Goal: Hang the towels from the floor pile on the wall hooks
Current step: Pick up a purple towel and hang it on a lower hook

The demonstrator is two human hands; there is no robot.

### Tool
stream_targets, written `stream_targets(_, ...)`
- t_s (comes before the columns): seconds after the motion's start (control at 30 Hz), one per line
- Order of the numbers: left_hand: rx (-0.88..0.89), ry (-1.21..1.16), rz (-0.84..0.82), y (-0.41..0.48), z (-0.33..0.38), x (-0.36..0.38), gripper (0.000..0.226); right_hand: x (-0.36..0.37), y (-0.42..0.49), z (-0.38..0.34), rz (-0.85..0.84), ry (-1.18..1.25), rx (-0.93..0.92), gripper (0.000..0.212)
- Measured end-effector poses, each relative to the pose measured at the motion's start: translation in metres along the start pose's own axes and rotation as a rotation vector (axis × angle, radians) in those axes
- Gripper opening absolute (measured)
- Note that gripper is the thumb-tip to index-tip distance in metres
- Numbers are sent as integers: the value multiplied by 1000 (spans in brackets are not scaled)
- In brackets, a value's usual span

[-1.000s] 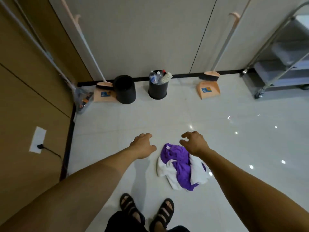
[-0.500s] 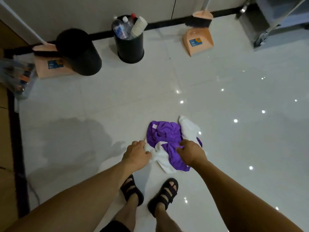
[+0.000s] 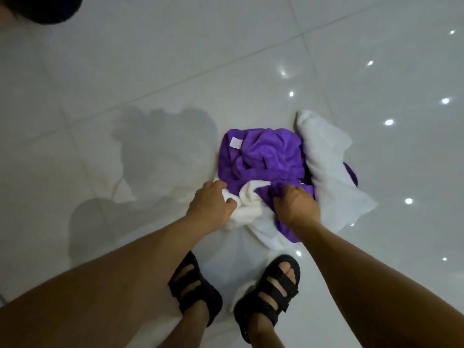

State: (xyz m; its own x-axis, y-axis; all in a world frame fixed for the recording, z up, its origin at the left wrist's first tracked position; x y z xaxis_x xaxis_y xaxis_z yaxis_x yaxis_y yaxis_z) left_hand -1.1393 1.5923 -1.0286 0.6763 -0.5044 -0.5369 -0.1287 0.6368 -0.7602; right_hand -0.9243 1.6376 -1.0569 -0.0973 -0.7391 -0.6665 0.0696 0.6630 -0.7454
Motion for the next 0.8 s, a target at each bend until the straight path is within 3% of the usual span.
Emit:
stream_targets(0.2,27,-11,-11,17,2,18,51,12,22,5,97,-46,-72,33)
stream_targets(0.33,20,-13,-39,-14,15,3,50,-27,-12,24,174,416,47,29)
stream_targets(0.4,17,-19,-41,-39,29,-16,50,-57,-42,33,224,663,129,24)
stream_targets(0.5,73,-53,-30,-83,67,-59,50,-121,-92,32,280,837,150,22)
stream_targets(0.7,281,-221,-85,-189,164,-156,74,-279,-204,-7,357,1010,-38,30)
stream_targets(0.8,375,-292,-81,-243,205,-210,76,-347,-264,-37,263,1222,-108,28)
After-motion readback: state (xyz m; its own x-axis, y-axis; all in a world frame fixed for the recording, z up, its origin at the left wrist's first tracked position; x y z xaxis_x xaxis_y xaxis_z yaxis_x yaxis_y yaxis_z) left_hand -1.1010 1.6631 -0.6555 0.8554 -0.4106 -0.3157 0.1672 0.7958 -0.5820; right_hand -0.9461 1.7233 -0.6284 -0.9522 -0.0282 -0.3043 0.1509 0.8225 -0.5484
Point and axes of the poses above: each hand's wrist, its own y-axis towards the middle knuckle, its own x-axis out of the palm, z = x × y, the point moved 10 cm from there along y, towards the middle knuckle, and after that the axes turned 3 degrees about x, right-handed, at the moved point
